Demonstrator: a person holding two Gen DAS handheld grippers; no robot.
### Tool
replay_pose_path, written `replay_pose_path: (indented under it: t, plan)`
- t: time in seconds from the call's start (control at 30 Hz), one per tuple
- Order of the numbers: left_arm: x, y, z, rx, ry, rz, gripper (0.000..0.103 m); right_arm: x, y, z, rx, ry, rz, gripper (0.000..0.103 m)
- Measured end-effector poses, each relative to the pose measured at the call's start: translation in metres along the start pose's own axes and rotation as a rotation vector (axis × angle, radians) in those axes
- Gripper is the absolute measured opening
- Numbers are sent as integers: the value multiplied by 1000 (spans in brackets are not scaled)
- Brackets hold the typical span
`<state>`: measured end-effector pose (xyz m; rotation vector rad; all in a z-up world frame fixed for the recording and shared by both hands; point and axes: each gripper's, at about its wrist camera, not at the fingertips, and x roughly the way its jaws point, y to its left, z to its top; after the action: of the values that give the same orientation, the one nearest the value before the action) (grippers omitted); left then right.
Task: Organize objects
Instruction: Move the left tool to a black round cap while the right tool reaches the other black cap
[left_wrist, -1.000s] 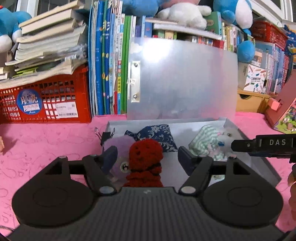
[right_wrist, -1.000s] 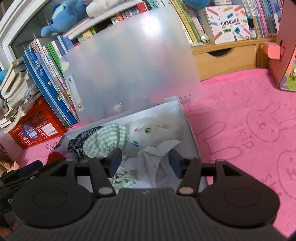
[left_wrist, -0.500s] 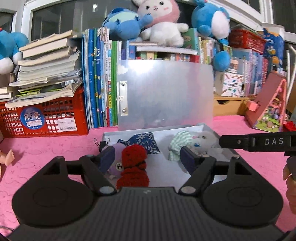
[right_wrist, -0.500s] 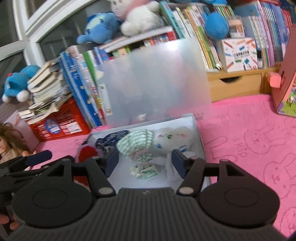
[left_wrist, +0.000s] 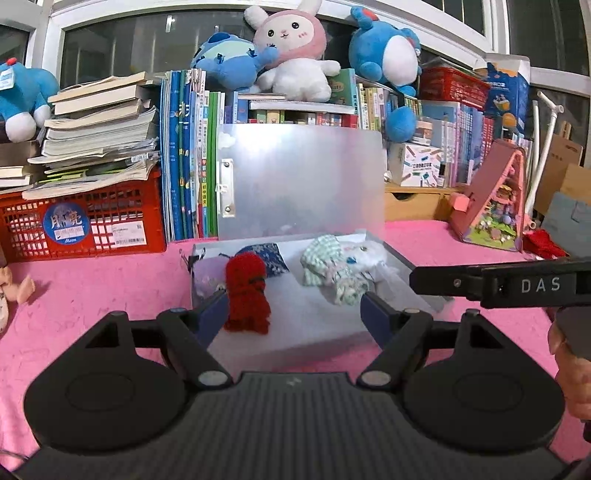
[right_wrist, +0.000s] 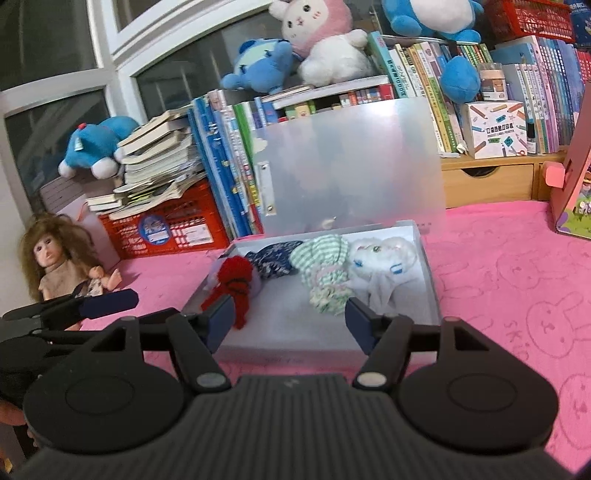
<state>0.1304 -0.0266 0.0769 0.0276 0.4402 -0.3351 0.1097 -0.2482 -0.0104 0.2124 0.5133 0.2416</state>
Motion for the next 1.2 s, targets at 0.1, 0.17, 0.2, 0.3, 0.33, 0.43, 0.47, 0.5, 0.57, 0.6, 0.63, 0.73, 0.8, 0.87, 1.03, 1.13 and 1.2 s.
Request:
replay_pose_path:
  t: [0.1, 0.17, 0.2, 0.3, 0.33, 0.43, 0.47, 0.5, 0.57, 0.6, 0.63, 0.73, 0.8, 0.87, 1.03, 1.13, 1.2]
  plan:
    - [-13, 0, -12, -7, -7, -6, 82, -9, 8, -12, -38, -9, -15, 78]
    - [-22, 0, -20, -22, -5, -18, 82, -14, 12, -20, -60, -15, -20, 78]
    - [-25, 1, -25, -24, -2, -21, 82, -18, 14, -25, -67, -18, -18, 78]
    - [-35, -2, -40, -5, 6, -12, 82, -25, 17, -38, -66, -12, -2, 78]
    - [-38, -4, -45, 1, 11, -6, 82, -26, 18, -43, -66, -7, 3, 78]
    - [-45, -4, -58, -10, 22, 0, 82, -32, 24, -58, -97, 0, -5, 78]
    - [-46, -4, -62, -17, 27, -3, 82, -34, 26, -62, -109, 1, -13, 78]
    - [-48, -4, -66, -22, 32, -5, 82, -35, 27, -66, -119, 1, -19, 78]
    - [-53, -6, -74, -22, 39, 1, 82, -38, 30, -74, -129, 5, -24, 78]
    - [-55, -7, -79, -19, 42, 6, 82, -39, 30, -77, -130, 7, -21, 78]
    - [-58, -8, -84, -17, 45, 10, 82, -40, 31, -81, -132, 10, -18, 78]
    - [-66, -10, -96, -21, 56, 13, 82, -42, 34, -91, -150, 25, -16, 78]
    - [-70, -11, -103, -28, 65, 12, 82, -41, 37, -97, -171, 35, -22, 78]
    - [-73, -11, -110, -32, 70, 17, 82, -40, 41, -104, -194, 46, -29, 78]
    - [-79, -12, -123, -28, 77, 51, 82, -37, 49, -118, -235, 72, -37, 78]
    - [-81, -13, -127, -20, 85, 63, 82, -35, 51, -122, -244, 81, -37, 78]
    - [-82, -13, -131, -18, 90, 68, 82, -33, 52, -123, -244, 87, -38, 78]
